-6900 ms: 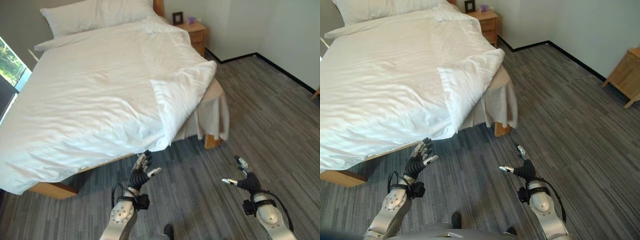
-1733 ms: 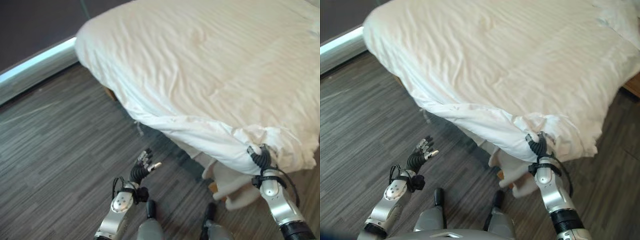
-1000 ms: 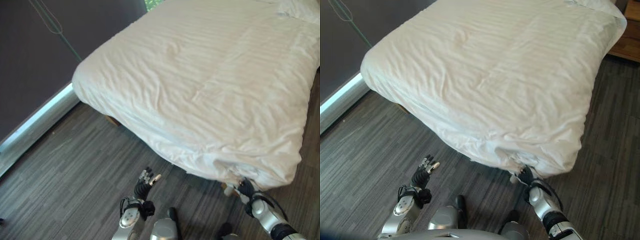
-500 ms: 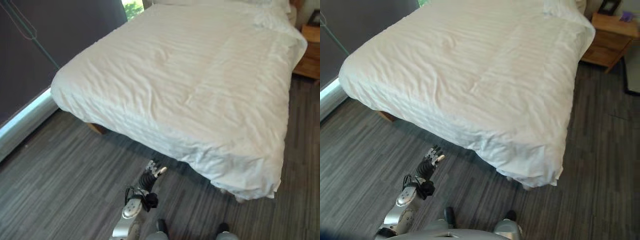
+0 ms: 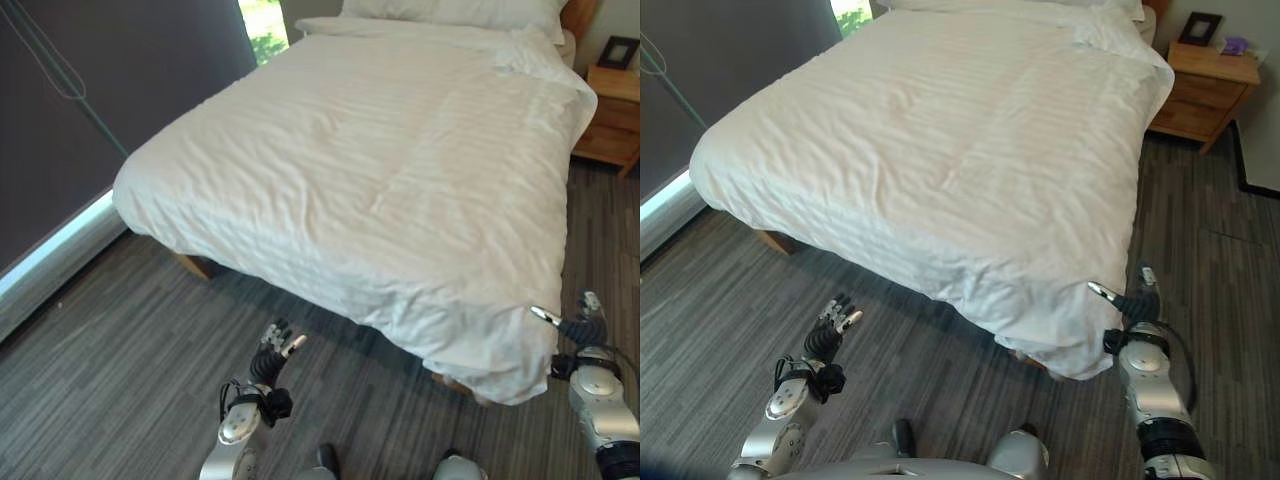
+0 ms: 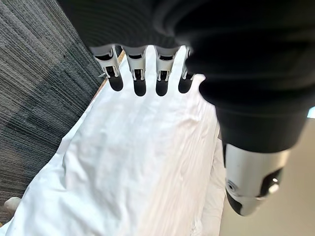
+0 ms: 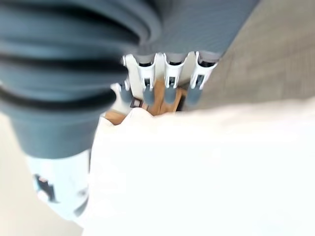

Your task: Making the bed.

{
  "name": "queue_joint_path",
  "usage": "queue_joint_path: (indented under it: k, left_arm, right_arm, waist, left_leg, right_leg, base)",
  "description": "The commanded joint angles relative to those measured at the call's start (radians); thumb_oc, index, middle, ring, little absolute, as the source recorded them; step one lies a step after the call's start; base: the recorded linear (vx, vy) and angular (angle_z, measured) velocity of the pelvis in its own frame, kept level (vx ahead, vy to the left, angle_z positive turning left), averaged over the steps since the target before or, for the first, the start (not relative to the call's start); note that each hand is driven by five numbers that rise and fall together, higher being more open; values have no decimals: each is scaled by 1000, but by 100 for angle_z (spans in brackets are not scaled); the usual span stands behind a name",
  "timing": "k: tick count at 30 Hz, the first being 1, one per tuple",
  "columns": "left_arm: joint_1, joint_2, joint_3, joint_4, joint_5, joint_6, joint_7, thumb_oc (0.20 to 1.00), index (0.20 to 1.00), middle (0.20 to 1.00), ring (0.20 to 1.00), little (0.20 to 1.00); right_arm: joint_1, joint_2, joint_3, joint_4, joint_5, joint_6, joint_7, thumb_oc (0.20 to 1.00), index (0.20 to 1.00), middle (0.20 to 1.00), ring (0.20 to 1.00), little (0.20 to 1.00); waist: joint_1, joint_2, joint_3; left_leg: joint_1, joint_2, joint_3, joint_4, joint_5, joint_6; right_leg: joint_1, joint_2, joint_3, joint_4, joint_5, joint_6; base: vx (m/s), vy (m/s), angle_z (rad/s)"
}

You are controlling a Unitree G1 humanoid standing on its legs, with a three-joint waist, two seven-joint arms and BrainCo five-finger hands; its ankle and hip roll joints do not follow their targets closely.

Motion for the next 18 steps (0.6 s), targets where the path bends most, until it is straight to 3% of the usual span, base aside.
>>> queue_joint_path:
  k: [1,4,5,6,7,9,11,12,13,14,16,18]
  left_arm:
    - [-160,13,81,-83,-4,-100,1,200,200,200,200,200]
    - [-178,-7,85,-83,-34,-109,-16,200,200,200,200,200]
    - [-188,-19,84,-77,-57,-113,-27,200,200,200,200,200]
    - [-209,-29,83,-74,-101,-117,-41,200,200,200,200,200]
    - [-251,-66,72,-48,-196,-124,-67,200,200,200,200,200]
    - [-284,-90,57,-29,-269,-126,-75,200,200,200,200,200]
    - [-335,-137,42,1,-391,-122,-97,200,200,200,200,200]
    - [-359,-162,34,9,-448,-114,-106,200,200,200,200,200]
    - [-398,-200,11,52,-537,-118,-123,200,200,200,200,200]
    - [-401,-200,11,54,-538,-119,-125,200,200,200,200,200]
    - [-456,-222,-15,102,-587,-125,-146,200,200,200,200,200]
    - [-538,-244,-43,110,-637,-135,-143,200,200,200,200,200]
  right_arm:
    - [-111,65,52,-158,168,-119,125,200,200,200,200,200]
    - [-136,115,93,-183,286,-149,191,200,200,200,200,200]
    - [-148,140,109,-187,347,-154,226,200,200,200,200,200]
    - [-161,168,123,-198,424,-162,261,200,200,200,200,200]
    - [-182,195,148,-199,499,-177,296,200,200,200,200,200]
    - [-199,217,155,-190,544,-180,308,200,200,200,200,200]
    - [-230,250,171,-180,612,-175,334,200,200,200,200,200]
    - [-240,270,188,-169,647,-174,356,200,200,200,200,200]
    - [-280,292,224,-130,673,-188,377,200,200,200,200,200]
    - [-282,291,224,-128,674,-188,378,200,200,200,200,200]
    - [-346,319,232,-66,704,-188,372,200,200,200,200,200]
    - [-388,368,249,-50,744,-188,389,200,200,200,200,200]
  waist:
    - [22,-34,5]
    - [33,-30,-14]
    - [42,-30,-19]
    - [53,-26,-12]
    - [77,-24,18]
    - [88,-28,38]
    - [93,-44,53]
    - [99,-40,52]
    - [115,-23,51]
    - [116,-24,53]
    - [125,-8,48]
    - [113,3,48]
  left_leg:
    - [160,13,-15,13,-194,-52]
    - [185,24,-7,47,-201,-62]
    - [164,35,-3,113,-207,-75]
    - [112,60,-13,230,-178,-96]
    - [-5,104,-61,457,-99,-125]
    - [-63,101,-91,524,-92,-124]
    - [-142,70,-93,484,-149,-98]
    - [-149,46,-104,392,-157,-89]
    - [-145,20,-147,189,-98,-86]
    - [-139,19,-145,179,-92,-86]
    - [-137,16,-209,31,-60,-81]
    - [-129,32,-189,13,-36,-86]
  right_leg:
    - [-28,-5,-10,-258,163,10]
    - [14,8,-24,-284,158,1]
    - [40,14,-31,-296,145,-7]
    - [65,27,-38,-298,126,-25]
    - [104,41,-54,-298,95,-60]
    - [117,47,-60,-298,78,-73]
    - [121,46,-43,-298,57,-69]
    - [113,51,-29,-298,53,-58]
    - [105,71,11,-298,47,-40]
    - [106,71,12,-298,46,-40]
    - [105,99,53,-298,21,-35]
    - [101,112,58,-298,20,-40]
  base:
    - [254,-156,-7]
    - [233,-122,0]
    - [216,-193,3]
    - [175,-268,5]
    - [96,-218,0]
    - [107,-141,-8]
    - [194,-11,-3]
    - [261,205,13]
    - [212,188,16]
    - [158,159,-4]
    - [143,67,-54]
    - [124,96,-82]
